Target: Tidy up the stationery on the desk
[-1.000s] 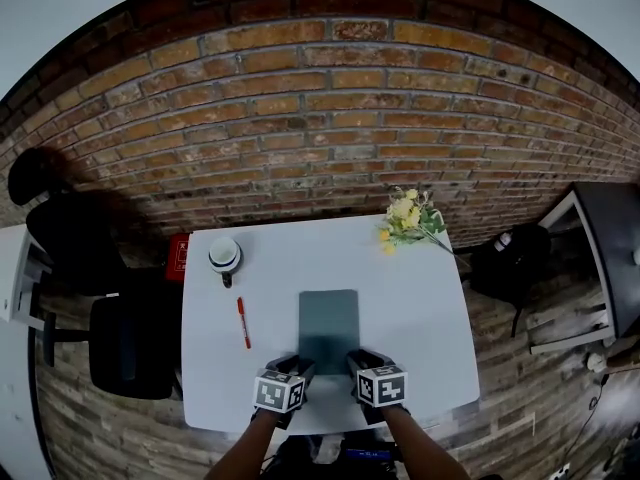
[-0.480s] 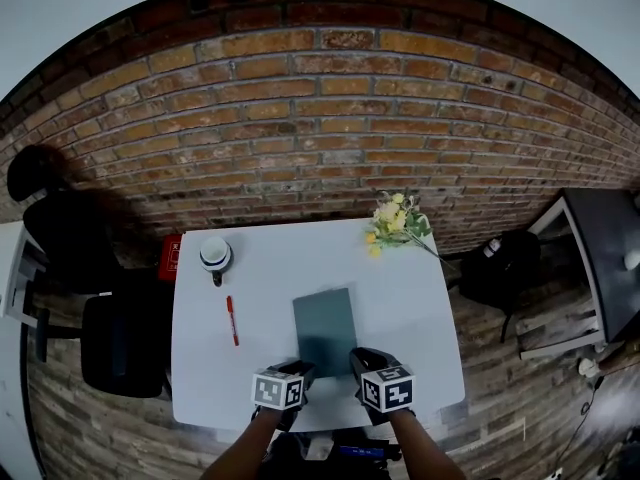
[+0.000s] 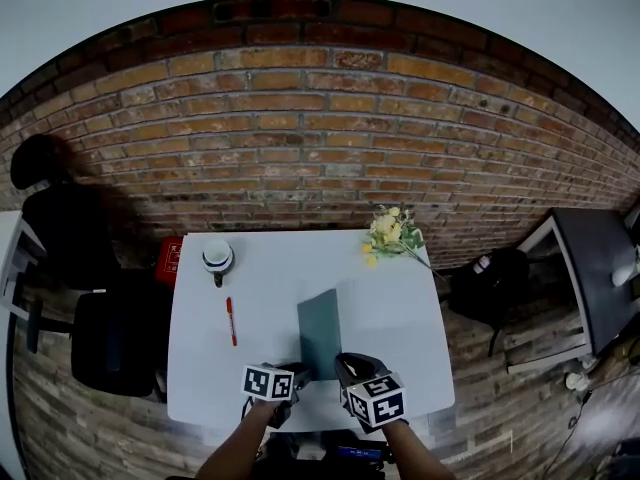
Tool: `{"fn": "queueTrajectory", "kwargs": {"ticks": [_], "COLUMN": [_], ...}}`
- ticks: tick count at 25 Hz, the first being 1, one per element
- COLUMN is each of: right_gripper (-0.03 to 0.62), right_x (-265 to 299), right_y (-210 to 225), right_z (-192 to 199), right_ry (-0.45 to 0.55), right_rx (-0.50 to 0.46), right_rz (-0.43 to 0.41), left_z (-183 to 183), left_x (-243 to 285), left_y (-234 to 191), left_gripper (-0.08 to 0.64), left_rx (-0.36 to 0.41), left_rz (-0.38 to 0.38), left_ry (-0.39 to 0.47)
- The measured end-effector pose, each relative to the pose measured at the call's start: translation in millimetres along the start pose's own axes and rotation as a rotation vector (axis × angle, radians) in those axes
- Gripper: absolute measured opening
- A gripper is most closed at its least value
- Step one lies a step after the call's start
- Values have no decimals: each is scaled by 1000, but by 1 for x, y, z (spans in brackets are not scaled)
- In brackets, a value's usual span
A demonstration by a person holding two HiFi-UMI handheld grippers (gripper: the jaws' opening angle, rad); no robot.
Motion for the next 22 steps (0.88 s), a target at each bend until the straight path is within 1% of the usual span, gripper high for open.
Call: {"fn": "queueTrajectory", "kwargs": {"ticks": [2,4,5,7,9,12,14,15,17,19,20,21,22], "right_gripper": [63,67,69,69,69,67,67,67,68,71,69,67,67], "right_x": [2,5,7,10,12,16,19,21,22,23,24,25,26], "right_y": [-13,-25,-30,-38,-45,-54,-61,-64,-67,-69,-71,-72,-75], "right_z": [-7,-12,-14,-17,-18,-20,-22,-22,-23,-23,-22,-22,-22], "right_ry": [7,15,18,22,27,32,31,32,38,39,39,40,41], "right_rx": [-24,-32,-35,-44,-53,-57,-64,-68,-73,-67,-69,-76,-85], "right_rz": [-9,-22,-29,-35,-35,-45,-49,-46,-34,-35,-41,-48,-53], "left_z": [-4,-8,-11,-19,-32,-60,-80,-88,-101,-111,-116,-121,-124], "left_x": [-5,-12,-17,-28,-41,-63,-71,-73,-72,-72,-71,-70,-66], "left_y": [-2,-4,-5,-3,1,7,13,16,20,22,23,25,25], "left_gripper": [152,152,152,152,166,169,174,192,215,278,285,291,296], "left_rx": [51,74,64,31,23,49,51,54,61,32,13,9,23], "left_rz": [9,17,36,108,169,169,164,155,130,143,156,153,127], "left_ry": [-20,-9,13,66,127,244,277,276,246,218,208,192,167]}}
Point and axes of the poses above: the fingertips, and each gripper's own axes: x forward along the fingers, y to its right, z out of its underside, the point moved 7 cm from there along -x, backward along the fingers, and after that the axes turned 2 degrees about y, right-handed, at the moved point
